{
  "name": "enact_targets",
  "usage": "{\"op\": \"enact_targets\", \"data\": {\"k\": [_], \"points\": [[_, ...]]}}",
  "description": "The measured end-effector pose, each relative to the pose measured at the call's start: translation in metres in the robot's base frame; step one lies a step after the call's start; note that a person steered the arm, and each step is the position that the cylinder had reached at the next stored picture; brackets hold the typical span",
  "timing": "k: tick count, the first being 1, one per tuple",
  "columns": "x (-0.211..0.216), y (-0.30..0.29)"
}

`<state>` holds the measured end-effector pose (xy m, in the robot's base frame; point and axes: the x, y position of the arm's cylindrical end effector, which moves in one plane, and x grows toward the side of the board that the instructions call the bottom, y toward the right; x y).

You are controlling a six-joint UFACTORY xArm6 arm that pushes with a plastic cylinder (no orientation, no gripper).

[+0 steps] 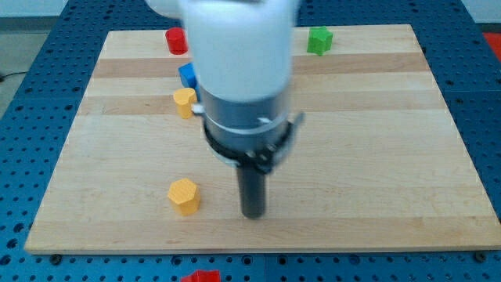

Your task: Move the yellow hexagon diagonally to the bottom left of the yellow heart

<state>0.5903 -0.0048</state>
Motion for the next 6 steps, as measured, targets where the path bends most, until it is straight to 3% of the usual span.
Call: {"op": "enact_targets", "data": {"k": [2,3,4,5,6], "points": [[-0.035,-0.119],[0.004,-0.098],[0.009,-0.141],[-0.022,-0.171],[-0.029,-0.126]]}}
